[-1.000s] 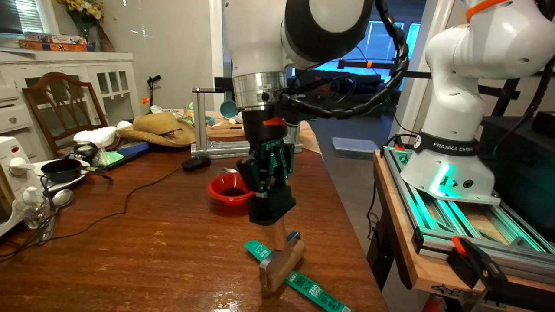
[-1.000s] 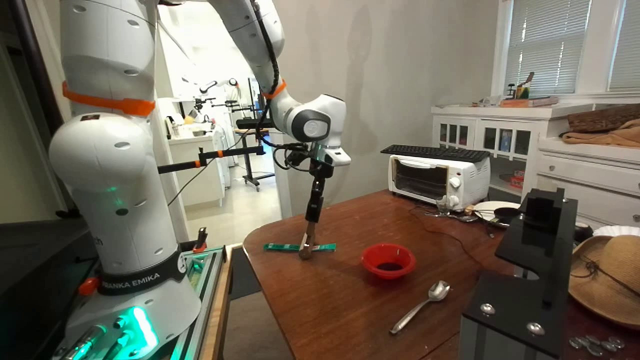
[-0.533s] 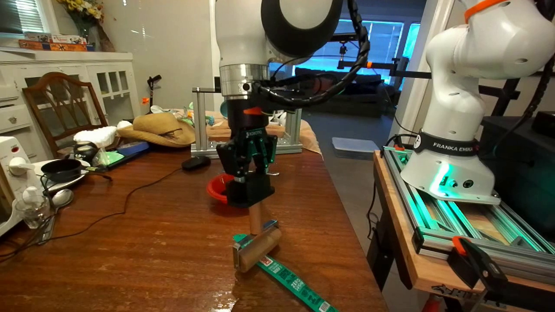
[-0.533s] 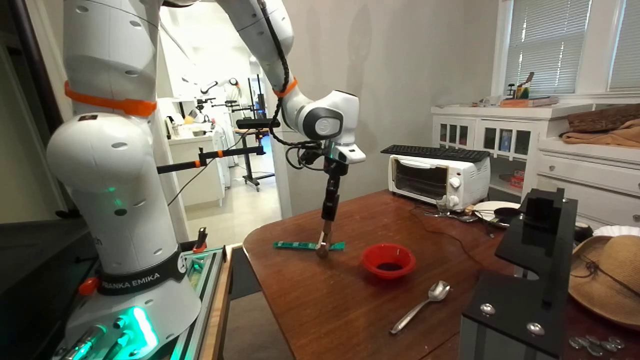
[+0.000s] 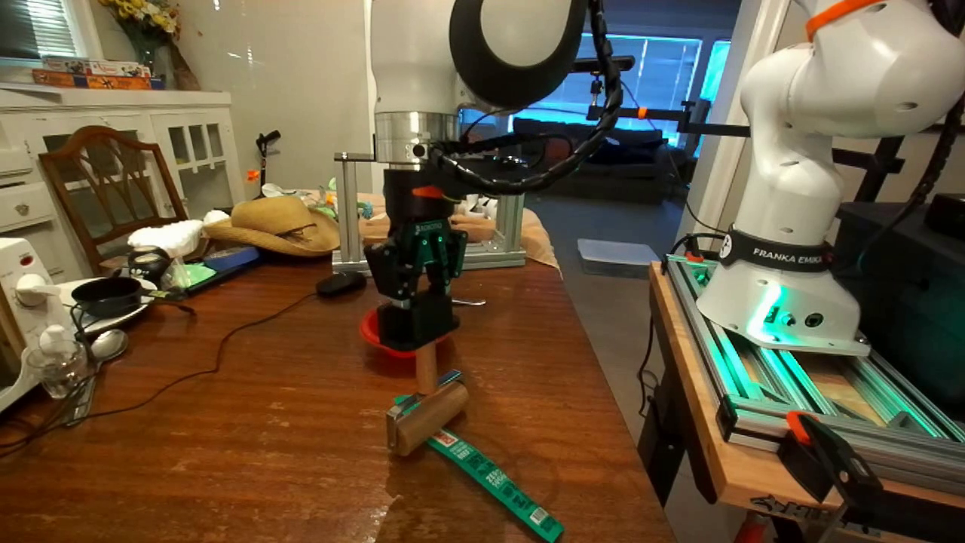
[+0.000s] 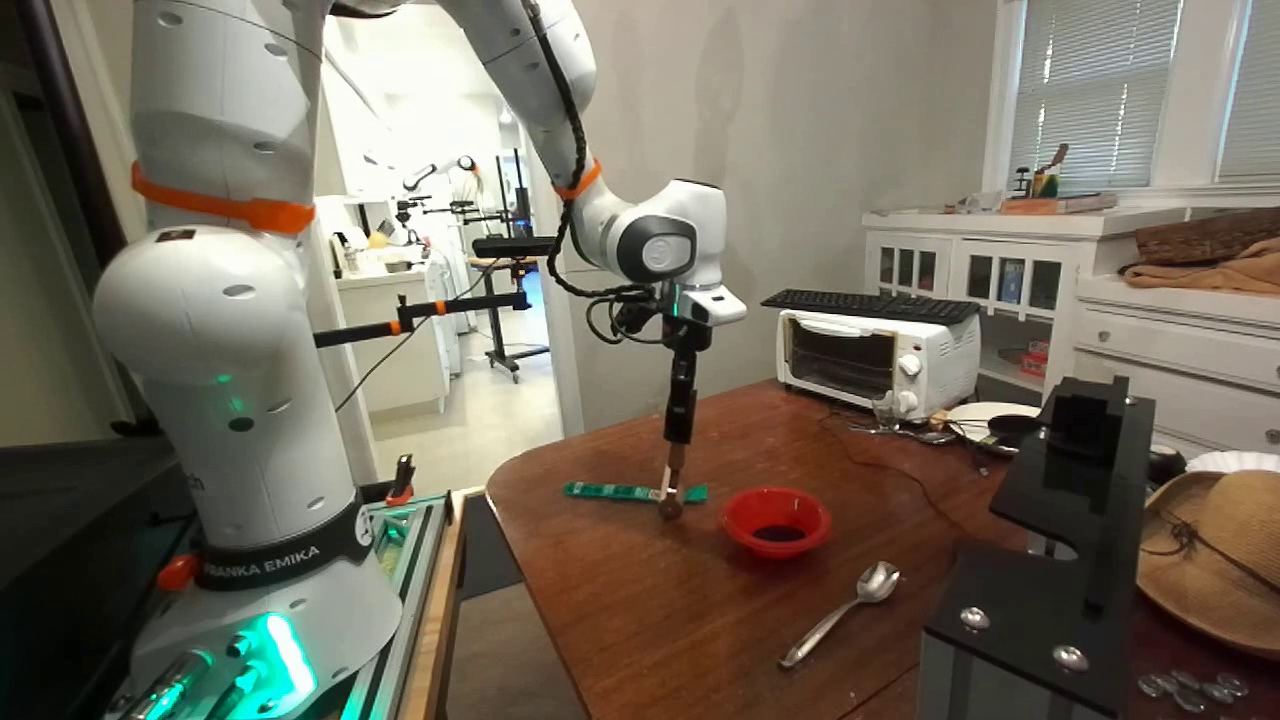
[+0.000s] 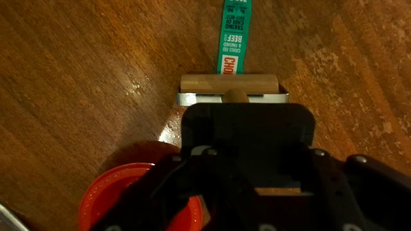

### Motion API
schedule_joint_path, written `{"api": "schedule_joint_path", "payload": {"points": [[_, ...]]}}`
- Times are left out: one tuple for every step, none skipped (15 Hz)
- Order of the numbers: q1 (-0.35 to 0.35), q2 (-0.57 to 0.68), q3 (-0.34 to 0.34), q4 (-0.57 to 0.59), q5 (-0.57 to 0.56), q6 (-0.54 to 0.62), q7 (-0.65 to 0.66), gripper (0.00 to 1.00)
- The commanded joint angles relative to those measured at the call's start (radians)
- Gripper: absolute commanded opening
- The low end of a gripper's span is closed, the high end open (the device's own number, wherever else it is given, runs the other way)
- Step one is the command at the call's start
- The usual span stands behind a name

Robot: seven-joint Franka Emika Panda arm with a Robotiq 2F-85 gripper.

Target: Use the wooden object to roll on the green packet

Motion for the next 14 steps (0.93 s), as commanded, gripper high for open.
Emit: {"api": "schedule_joint_path", "payload": {"points": [[0.014,0.024,0.009,-0.003,-0.007,0.002,0.017,0.22],[0.016,0.025,0.015,-0.006,-0.002,-0.002,0.016,0.22],[0.019,0.025,0.017,-0.009,-0.002,-0.004,0.02,0.22],[0.02,0.026,0.024,-0.008,0.006,-0.015,0.02,0.22],[0.024,0.028,0.026,-0.007,0.004,-0.031,0.032,0.22],[0.026,0.03,0.031,-0.004,0.007,-0.049,0.041,0.22],[0.033,0.031,0.033,-0.003,-0.003,-0.069,0.059,0.22],[0.042,0.032,0.031,-0.002,-0.017,-0.088,0.086,0.22],[0.058,0.035,0.025,-0.002,-0.044,-0.106,0.128,0.22],[0.066,0.038,0.026,0.0,-0.056,-0.124,0.15,0.22],[0.077,0.041,0.026,0.002,-0.075,-0.133,0.178,0.22],[0.085,0.043,0.028,0.005,-0.09,-0.136,0.199,0.22],[0.091,0.048,0.033,0.008,-0.094,-0.139,0.21,0.22],[0.096,0.051,0.038,0.009,-0.099,-0.136,0.219,0.22]]}}
